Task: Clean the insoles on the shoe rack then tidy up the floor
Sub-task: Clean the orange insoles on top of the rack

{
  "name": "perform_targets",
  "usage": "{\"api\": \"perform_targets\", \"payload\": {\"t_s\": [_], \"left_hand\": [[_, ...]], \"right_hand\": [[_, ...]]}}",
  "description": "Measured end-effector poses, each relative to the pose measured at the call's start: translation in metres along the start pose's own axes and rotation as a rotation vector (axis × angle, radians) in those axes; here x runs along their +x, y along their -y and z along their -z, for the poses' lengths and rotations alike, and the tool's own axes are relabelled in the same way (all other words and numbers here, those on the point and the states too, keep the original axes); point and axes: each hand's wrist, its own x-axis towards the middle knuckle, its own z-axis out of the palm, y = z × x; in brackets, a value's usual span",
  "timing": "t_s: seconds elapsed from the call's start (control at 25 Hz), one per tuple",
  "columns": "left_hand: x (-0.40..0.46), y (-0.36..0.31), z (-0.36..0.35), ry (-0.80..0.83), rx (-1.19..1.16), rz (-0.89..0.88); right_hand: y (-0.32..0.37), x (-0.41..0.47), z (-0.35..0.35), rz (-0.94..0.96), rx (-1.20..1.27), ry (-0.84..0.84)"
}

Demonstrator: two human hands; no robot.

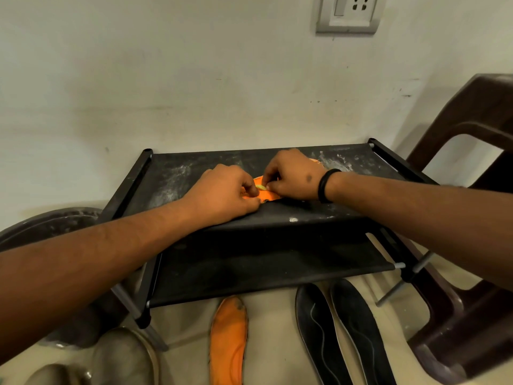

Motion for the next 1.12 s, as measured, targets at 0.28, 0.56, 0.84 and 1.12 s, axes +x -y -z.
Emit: {"api": "perform_targets", "payload": {"t_s": [0.28,0.56,0.84,1.12], "left_hand": [[0.003,-0.006,0.000,-0.017,0.119,-0.060],[0.003,0.001,-0.001,-0.038,0.094,-0.056],[0.000,-0.003,0.003,0.018,0.063,-0.054],[0.003,0.000,0.000,-0.002,0.119,-0.080]], "right_hand": [[-0.020,0.013,0.005,-0.115,-0.210,-0.059],[0.002,-0.001,0.009,0.009,0.002,0.086],[-0.021,0.018,0.010,-0.205,-0.139,-0.039],[0.002,-0.004,0.002,-0.014,-0.010,0.033]]}}
